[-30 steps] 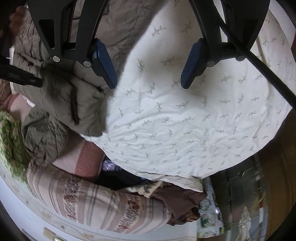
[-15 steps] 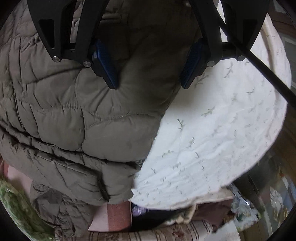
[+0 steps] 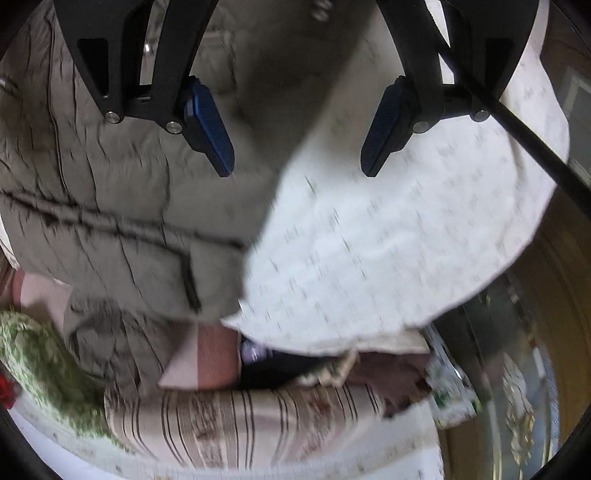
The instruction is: Fold large clothes
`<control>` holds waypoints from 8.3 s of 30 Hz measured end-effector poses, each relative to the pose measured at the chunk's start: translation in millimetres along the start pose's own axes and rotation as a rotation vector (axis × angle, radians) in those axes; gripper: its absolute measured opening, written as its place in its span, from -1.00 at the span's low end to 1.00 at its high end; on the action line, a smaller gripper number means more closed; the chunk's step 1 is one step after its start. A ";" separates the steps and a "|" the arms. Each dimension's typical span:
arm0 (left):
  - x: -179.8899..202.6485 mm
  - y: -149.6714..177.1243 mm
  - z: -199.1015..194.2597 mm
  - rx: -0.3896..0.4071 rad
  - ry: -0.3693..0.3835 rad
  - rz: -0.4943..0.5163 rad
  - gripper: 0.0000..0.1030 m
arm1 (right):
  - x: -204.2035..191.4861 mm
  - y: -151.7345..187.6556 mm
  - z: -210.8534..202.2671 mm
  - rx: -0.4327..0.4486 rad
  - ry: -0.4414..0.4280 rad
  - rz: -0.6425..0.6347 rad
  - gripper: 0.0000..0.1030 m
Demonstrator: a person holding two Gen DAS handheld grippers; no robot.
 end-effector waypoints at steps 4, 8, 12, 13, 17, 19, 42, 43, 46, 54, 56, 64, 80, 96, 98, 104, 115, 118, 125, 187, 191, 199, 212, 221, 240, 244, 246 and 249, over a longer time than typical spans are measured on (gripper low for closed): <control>-10.1 -19.2 12.2 0.037 -0.037 0.030 0.36 | -36.6 -60.7 16.1 0.061 -0.027 0.003 0.49; -25.2 -24.2 33.1 0.002 -0.034 -0.036 0.36 | -67.4 -128.9 52.1 0.096 -0.043 0.072 0.53; -28.2 -18.0 55.8 -0.064 0.014 -0.100 0.36 | -89.4 -186.4 104.8 0.119 -0.011 0.130 0.54; -27.1 -14.4 59.9 -0.079 0.018 -0.104 0.36 | -92.7 -198.3 116.3 0.117 -0.004 0.140 0.54; -22.8 0.4 74.2 -0.137 0.049 -0.129 0.36 | -113.6 -256.5 178.4 0.121 0.004 0.191 0.55; -20.4 5.8 80.6 -0.157 0.060 -0.135 0.36 | -119.2 -279.1 199.6 0.139 0.006 0.220 0.65; -15.5 1.9 81.4 -0.159 0.089 -0.144 0.36 | -161.0 -274.0 214.6 0.123 -0.015 0.094 -0.88; -18.0 1.0 79.4 -0.158 0.093 -0.156 0.36 | -162.2 -256.6 192.3 0.122 -0.034 0.074 -0.88; -24.6 0.5 74.7 -0.159 0.103 -0.183 0.36 | -162.5 -204.6 141.0 0.110 -0.056 0.024 -0.88; -44.9 1.5 68.8 -0.161 0.091 -0.255 0.36 | -151.9 -45.3 121.2 -0.033 -0.096 0.057 -0.89; -49.0 2.1 70.2 -0.168 0.081 -0.263 0.36 | -143.7 -25.8 153.3 -0.075 -0.073 0.115 -0.90; -54.1 0.2 74.5 -0.169 0.057 -0.257 0.36 | -135.3 2.7 232.2 -0.146 0.009 0.147 -0.96; -48.8 -3.5 68.2 -0.156 0.076 -0.233 0.36 | -101.9 -144.8 185.8 0.135 0.212 0.010 0.28; -56.8 -3.3 73.1 -0.170 0.062 -0.246 0.36 | -146.8 -99.3 197.4 0.155 0.172 -0.048 0.28; -58.1 -2.0 73.5 -0.173 0.058 -0.247 0.36 | -168.9 -101.6 193.9 0.159 0.134 -0.074 0.28; -57.3 -1.7 74.6 -0.175 0.054 -0.229 0.36 | -212.3 -51.7 268.1 -0.067 0.130 -0.129 0.36; -67.8 -8.8 64.3 -0.157 0.063 -0.236 0.36 | -144.7 -7.8 130.0 -0.020 -0.018 -0.135 0.44; -67.4 -7.9 53.0 -0.148 0.087 -0.233 0.36 | -76.8 25.6 81.5 -0.015 0.017 -0.085 0.63; -66.8 27.8 9.7 -0.214 0.204 -0.256 0.36 | 89.8 101.1 1.1 0.012 0.170 0.124 0.69; -19.1 94.8 -140.3 -0.342 0.525 -0.229 -0.68 | 87.9 199.1 -27.8 -0.021 -0.356 0.434 -0.64; -29.9 109.3 -158.9 -0.368 0.534 -0.247 -0.68 | 89.8 206.7 -51.0 -0.023 -0.383 0.428 -0.64; -37.2 107.7 -164.0 -0.411 0.540 -0.277 -0.67 | 91.5 210.7 -69.5 -0.041 -0.380 0.403 -0.64; 20.4 -104.8 -74.1 -0.174 0.489 -0.266 -0.66 | 71.0 8.5 -53.1 0.215 -0.346 0.318 -0.64; 83.7 -167.2 72.5 -0.218 0.382 -0.234 -0.60 | 84.7 -110.5 57.6 0.236 -0.211 0.362 -0.60; 101.6 -151.1 149.5 -0.315 0.547 -0.481 -0.11 | 114.0 -151.6 171.8 0.252 -0.254 0.519 0.83; 90.9 -183.1 108.4 -0.204 0.582 -0.510 0.34 | 108.9 -162.5 127.3 0.331 -0.182 0.411 0.84; 89.0 -194.9 82.3 -0.173 0.576 -0.462 0.34 | 98.9 -161.6 109.9 0.336 -0.130 0.338 0.84; 73.9 -195.4 42.9 -0.123 0.513 -0.420 0.35 | 69.8 -152.3 87.9 0.329 -0.072 0.219 0.78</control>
Point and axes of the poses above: each gripper's, at about its wrist camera, not at the fingertips, and z roughly the way its jaws point, x to its right, y to its underside, the point moved 10 cm from there along z, roughly the way its jaws point, and after that the axes turned 10 degrees about x, right-handed, at the moved point
